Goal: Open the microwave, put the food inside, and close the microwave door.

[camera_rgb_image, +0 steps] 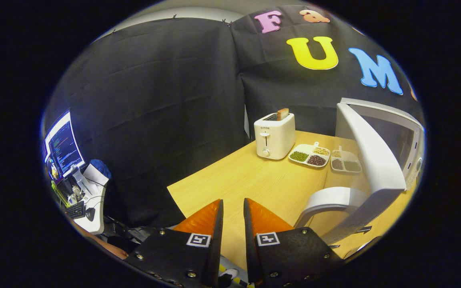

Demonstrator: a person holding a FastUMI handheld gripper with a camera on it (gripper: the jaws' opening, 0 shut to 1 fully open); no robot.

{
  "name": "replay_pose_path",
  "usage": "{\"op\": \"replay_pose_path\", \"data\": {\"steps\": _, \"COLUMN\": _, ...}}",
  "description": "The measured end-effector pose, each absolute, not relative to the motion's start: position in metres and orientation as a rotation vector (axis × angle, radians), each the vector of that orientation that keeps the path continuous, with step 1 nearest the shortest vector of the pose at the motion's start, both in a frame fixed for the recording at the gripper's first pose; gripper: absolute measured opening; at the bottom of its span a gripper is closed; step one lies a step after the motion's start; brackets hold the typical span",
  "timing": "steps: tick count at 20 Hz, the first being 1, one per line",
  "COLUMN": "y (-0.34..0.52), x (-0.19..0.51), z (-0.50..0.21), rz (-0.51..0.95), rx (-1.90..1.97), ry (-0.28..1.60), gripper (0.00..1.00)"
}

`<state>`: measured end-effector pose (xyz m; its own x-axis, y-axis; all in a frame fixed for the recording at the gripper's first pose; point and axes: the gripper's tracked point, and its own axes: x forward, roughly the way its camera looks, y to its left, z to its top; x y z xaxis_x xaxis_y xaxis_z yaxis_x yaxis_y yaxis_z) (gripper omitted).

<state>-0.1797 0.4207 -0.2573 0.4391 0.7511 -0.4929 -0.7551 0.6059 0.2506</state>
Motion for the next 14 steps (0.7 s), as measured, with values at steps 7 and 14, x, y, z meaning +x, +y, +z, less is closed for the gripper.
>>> {"op": "replay_pose_path", "data": {"steps": 7, "y": 0.398, "x": -0.152, "z": -0.272, "rz": 0.786, "rx": -0.048, "ry": 0.582, "gripper": 0.01}}
{"op": "replay_pose_path", "data": {"steps": 14, "y": 0.371, "x": -0.145, "z": -0.275, "rz": 0.748, "rx": -0.068, "ry": 0.601, "gripper": 0.01}}
